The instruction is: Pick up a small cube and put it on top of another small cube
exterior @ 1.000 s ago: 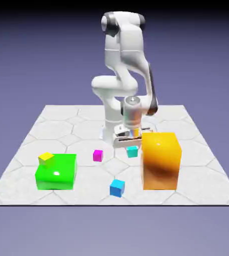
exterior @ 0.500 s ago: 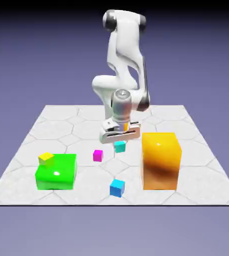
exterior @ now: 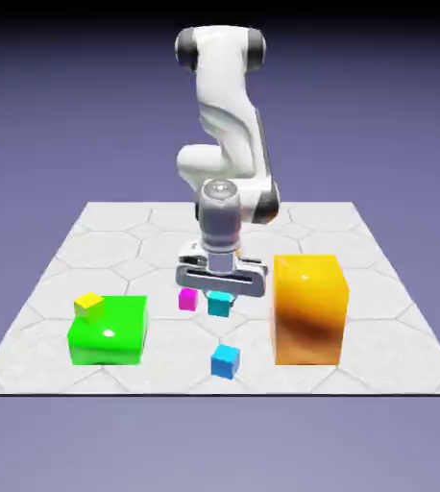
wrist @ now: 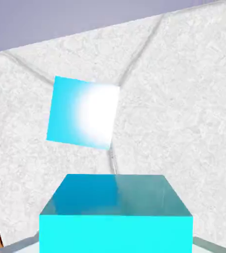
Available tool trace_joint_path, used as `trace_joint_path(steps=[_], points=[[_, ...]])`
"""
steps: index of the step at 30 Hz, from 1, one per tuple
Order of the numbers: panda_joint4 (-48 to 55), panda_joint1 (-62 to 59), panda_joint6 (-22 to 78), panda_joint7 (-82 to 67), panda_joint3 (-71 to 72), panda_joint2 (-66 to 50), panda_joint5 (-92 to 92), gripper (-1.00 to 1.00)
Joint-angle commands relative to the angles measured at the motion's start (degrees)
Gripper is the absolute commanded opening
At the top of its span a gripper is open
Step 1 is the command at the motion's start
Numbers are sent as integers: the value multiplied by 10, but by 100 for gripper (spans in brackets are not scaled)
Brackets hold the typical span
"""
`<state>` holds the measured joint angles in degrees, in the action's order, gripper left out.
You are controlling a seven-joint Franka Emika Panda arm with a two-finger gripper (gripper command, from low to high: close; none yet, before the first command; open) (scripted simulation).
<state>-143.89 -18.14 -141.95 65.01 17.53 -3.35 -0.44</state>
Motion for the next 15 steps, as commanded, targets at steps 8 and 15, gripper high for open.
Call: trace_joint_path(steps=[8,15], points=[[51,13,-47,115,-4,-93,-20,-100],[51,18,-62,120,-9,-108,-28,100]])
